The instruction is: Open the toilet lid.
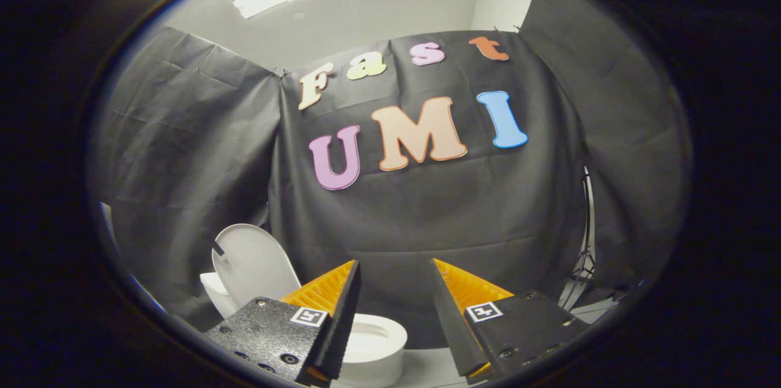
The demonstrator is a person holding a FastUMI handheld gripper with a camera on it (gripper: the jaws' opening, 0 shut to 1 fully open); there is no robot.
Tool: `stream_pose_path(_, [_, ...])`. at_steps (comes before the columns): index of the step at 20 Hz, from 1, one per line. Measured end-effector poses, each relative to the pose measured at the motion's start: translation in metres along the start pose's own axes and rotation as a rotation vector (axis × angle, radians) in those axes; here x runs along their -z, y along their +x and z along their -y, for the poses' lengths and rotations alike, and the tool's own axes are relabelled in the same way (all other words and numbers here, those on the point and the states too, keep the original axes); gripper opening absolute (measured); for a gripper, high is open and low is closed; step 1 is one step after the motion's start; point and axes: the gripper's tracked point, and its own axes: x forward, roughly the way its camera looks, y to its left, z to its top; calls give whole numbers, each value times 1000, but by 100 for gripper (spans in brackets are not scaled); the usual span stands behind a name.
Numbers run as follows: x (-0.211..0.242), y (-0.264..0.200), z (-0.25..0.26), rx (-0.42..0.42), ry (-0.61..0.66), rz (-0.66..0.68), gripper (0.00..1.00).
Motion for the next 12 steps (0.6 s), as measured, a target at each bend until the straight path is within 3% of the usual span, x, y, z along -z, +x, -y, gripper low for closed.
stream_pose_path(12, [28, -26, 60, 102, 65, -44, 68])
